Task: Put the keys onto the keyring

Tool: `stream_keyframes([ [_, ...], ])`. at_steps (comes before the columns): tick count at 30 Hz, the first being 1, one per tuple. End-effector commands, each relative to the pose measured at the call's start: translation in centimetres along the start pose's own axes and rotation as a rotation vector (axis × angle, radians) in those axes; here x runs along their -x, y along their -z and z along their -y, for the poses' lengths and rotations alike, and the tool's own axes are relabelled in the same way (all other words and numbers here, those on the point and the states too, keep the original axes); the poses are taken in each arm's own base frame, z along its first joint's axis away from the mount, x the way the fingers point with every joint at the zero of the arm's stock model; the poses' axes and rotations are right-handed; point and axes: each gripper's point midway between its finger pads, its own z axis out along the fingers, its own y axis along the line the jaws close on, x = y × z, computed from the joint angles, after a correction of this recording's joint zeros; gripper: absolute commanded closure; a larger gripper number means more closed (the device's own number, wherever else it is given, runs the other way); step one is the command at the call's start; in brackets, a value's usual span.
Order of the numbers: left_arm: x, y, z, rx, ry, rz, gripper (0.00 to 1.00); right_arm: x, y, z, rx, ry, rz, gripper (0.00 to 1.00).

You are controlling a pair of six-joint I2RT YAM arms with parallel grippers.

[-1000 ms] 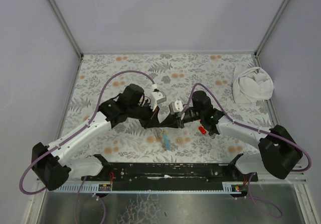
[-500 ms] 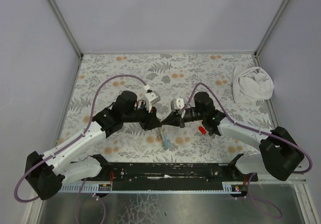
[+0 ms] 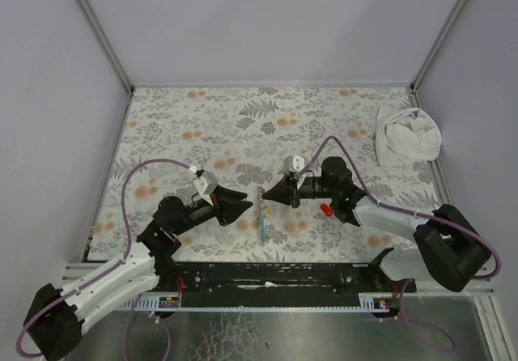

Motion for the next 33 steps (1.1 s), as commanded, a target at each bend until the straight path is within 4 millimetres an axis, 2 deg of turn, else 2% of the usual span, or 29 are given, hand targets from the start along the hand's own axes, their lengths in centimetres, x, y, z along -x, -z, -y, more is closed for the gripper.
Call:
stream_keyframes([
  [1, 3.3, -0.3, 1.1, -0.083, -0.099, 0.193, 0.64, 2.8, 0.0, 0.3, -0.016, 0.045, 0.104, 1.0],
  [7, 2.5, -0.5, 0.8, -0.172, -0.127, 0.193, 0.67, 2.8, 0.2, 0.1, -0.016, 0.042, 0.101, 1.0],
  [12, 1.9, -0.9, 1.3, -0.238, -0.133, 0.161, 0.75, 3.0, 0.2, 0.1, -0.016, 0.041, 0.1, 1.0],
  [16, 1.6, -1.1, 1.7, -0.28, -0.149, 0.135, 0.76, 3.1, 0.2, 0.1, -0.01, 0.038, 0.103, 1.0],
  [27, 1.2, -2.1, 0.0, -0.213, -0.157, 0.117, 0.76, 3.4, 0.1, -0.5, 0.025, 0.036, 0.109, 1.0],
  [33, 1.4, -2.6, 0.3, -0.24, -0.164, 0.11, 0.76, 3.4, 0.0, -0.6, 0.033, 0.036, 0.11, 1.0],
])
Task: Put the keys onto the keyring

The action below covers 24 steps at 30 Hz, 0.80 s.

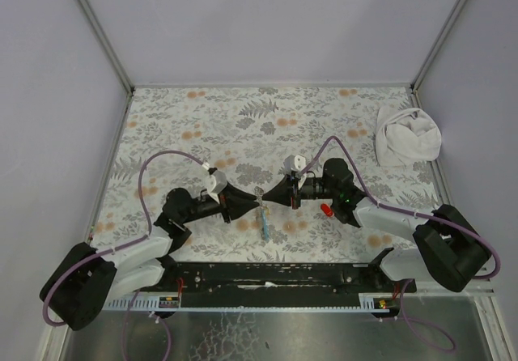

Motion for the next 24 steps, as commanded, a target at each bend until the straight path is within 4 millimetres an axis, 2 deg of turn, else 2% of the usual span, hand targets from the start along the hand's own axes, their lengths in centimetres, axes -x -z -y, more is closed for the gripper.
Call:
stream_keyframes([
  [1, 3.12, -0.98, 0.16, -0.039, -0.098, 0.083, 0.77, 3.12, -0.13, -0.18, 0.031, 0.084, 0.078, 1.0],
  [12, 2.92, -1.39, 0.04, -0.052, -0.098, 0.069, 0.88, 3.17, -0.24, -0.44, 0.054, 0.084, 0.077, 1.0],
  [16, 2.68, -1.53, -0.2, -0.05, -0.102, 0.054, 0.98, 3.15, -0.23, -0.6, 0.063, 0.082, 0.076, 1.0],
  [18, 2.63, -1.53, -0.2, -0.051, -0.108, 0.047, 1.0, 3.15, -0.15, -0.65, 0.062, 0.089, 0.072, 1.0],
  [19, 2.71, -1.54, -0.19, -0.053, -0.116, 0.043, 1.0, 3.11, -0.07, -0.69, 0.061, 0.093, 0.069, 0.98],
  [22, 2.87, -1.46, -0.2, -0.05, -0.143, 0.034, 1.0, 3.01, 0.2, -0.74, 0.054, 0.107, 0.048, 0.84],
  [24, 2.91, -1.44, -0.28, -0.047, -0.158, 0.022, 1.0, 2.99, 0.43, -0.74, 0.046, 0.12, 0.03, 0.79],
])
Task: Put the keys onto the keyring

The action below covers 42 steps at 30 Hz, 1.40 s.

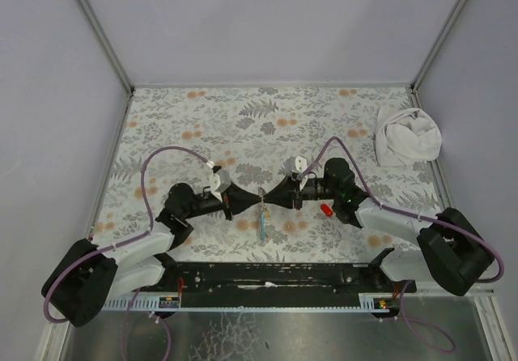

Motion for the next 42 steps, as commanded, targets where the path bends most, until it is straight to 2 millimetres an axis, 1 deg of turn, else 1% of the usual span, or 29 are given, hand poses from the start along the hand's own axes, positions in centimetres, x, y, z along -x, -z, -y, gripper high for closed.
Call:
stream_keyframes([
  [1, 2.1, -0.4, -0.3, -0.004, -0.105, 0.024, 1.0, 3.0, 0.4, -0.2, 0.011, 0.122, 0.026, 0.77],
  [4, 2.2, -0.4, -0.1, -0.02, -0.118, 0.014, 1.0, 2.9, 1.1, 0.5, -0.052, 0.163, 0.0, 0.73],
  [9, 1.8, -0.4, -0.1, -0.031, -0.129, -0.019, 1.0, 3.1, 2.6, 1.9, -0.198, 0.186, -0.026, 0.71],
  [10, 1.7, -0.4, -0.2, -0.029, -0.131, -0.025, 1.0, 3.1, 2.9, 2.4, -0.239, 0.16, -0.036, 0.71],
  [12, 1.6, -0.4, -0.3, -0.02, -0.133, -0.035, 1.0, 2.7, 3.6, 3.6, -0.34, 0.055, -0.076, 0.7],
  [15, 1.5, -0.4, -0.5, -0.012, -0.134, -0.044, 1.0, 1.2, 5.3, 5.3, -0.528, -0.135, -0.162, 0.66],
  [17, 1.4, -0.3, -0.4, -0.019, -0.136, -0.057, 1.0, 0.0, 6.3, 5.1, -0.566, -0.2, -0.241, 0.6],
  [18, 1.4, -0.3, -0.3, -0.022, -0.139, -0.062, 1.0, -0.3, 6.6, 4.8, -0.575, -0.229, -0.265, 0.55],
  [19, 1.3, -0.3, -0.3, -0.027, -0.144, -0.068, 1.0, -0.5, 6.9, 4.6, -0.585, -0.256, -0.284, 0.42],
  [20, 1.3, -0.2, -0.3, -0.029, -0.149, -0.073, 1.0, -0.5, 7.1, 4.2, -0.585, -0.271, -0.292, 0.34],
  [21, 1.3, -0.2, -0.2, -0.032, -0.156, -0.077, 1.0, -0.4, 7.2, 3.8, -0.575, -0.275, -0.292, 0.25],
  [22, 1.3, -0.2, -0.2, -0.035, -0.165, -0.083, 1.0, -0.3, 7.3, 3.6, -0.567, -0.272, -0.279, 0.13],
  [23, 1.3, -0.2, -0.1, -0.044, -0.172, -0.087, 1.0, -0.3, 7.4, 3.4, -0.567, -0.271, -0.269, 0.05],
  [24, 1.4, -0.2, 0.0, -0.052, -0.179, -0.09, 1.0, -0.3, 7.4, 3.0, -0.554, -0.267, -0.255, 0.01],
  [26, 1.2, -0.2, 0.4, -0.08, -0.191, -0.1, 1.0, -0.8, 7.7, 2.3, -0.545, -0.249, -0.225, 0.01],
  [28, 1.1, -0.3, 0.7, -0.099, -0.198, -0.11, 1.0, -0.8, 7.9, 1.8, -0.541, -0.231, -0.171, 0.01],
  [29, 1.1, -0.3, 0.8, -0.11, -0.202, -0.116, 1.0, -0.5, 8.0, 1.7, -0.544, -0.225, -0.141, 0.01],
  [31, 0.9, -0.5, 1.0, -0.121, -0.206, -0.133, 1.0, -0.1, 8.5, 2.0, -0.595, -0.266, -0.113, 0.01],
  [33, 0.7, -0.7, 0.9, -0.129, -0.207, -0.154, 1.0, -0.3, 9.1, 2.5, -0.659, -0.329, -0.144, 0.0],
  [36, 0.5, -1.0, 0.9, -0.143, -0.214, -0.182, 1.0, -1.2, 10.1, 2.9, -0.732, -0.411, -0.272, 0.01],
  [38, 0.7, -1.1, 0.9, -0.152, -0.22, -0.188, 1.0, -1.7, 10.6, 2.7, -0.747, -0.45, -0.357, 0.01],
  [40, 0.6, -1.2, 1.1, -0.166, -0.216, -0.193, 1.0, -2.0, 10.5, 2.4, -0.733, -0.477, -0.397, 0.01],
  [42, 0.3, -1.2, 1.2, -0.171, -0.206, -0.199, 1.0, -2.3, 10.4, 2.5, -0.743, -0.499, -0.4, 0.01],
])
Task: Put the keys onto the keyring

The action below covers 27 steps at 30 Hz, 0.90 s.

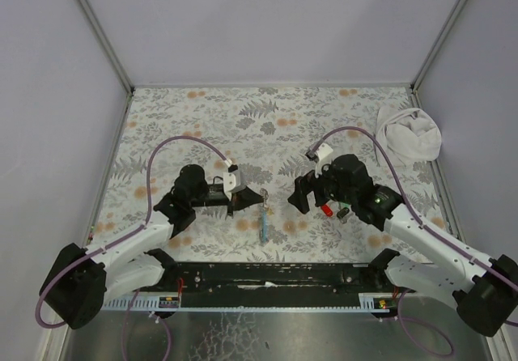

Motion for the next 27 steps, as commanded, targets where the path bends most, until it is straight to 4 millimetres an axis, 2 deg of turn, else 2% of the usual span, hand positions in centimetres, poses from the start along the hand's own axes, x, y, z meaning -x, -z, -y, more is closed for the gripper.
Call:
stream_keyframes([
  [1, 0.7, -0.3, 0.5, -0.048, -0.033, 0.003, 1.0, -0.7, 0.6, 0.9, -0.078, -0.082, -0.063, 0.01],
  [3, 0.5, -0.4, 0.6, -0.051, -0.022, 0.001, 1.0, -1.9, 0.4, 1.7, -0.124, -0.112, -0.101, 0.01],
  [11, 0.2, -0.4, 0.5, -0.033, -0.001, 0.0, 1.0, -5.0, 0.5, 6.1, -0.391, -0.13, -0.281, 0.01],
  [22, -0.1, -0.4, 0.6, -0.04, 0.011, -0.004, 1.0, -10.0, -1.6, 8.1, -0.493, -0.193, -0.473, 0.03],
  [27, -0.1, -0.4, 0.7, -0.046, 0.011, -0.005, 1.0, -11.0, -2.2, 9.1, -0.523, -0.215, -0.484, 0.04],
])
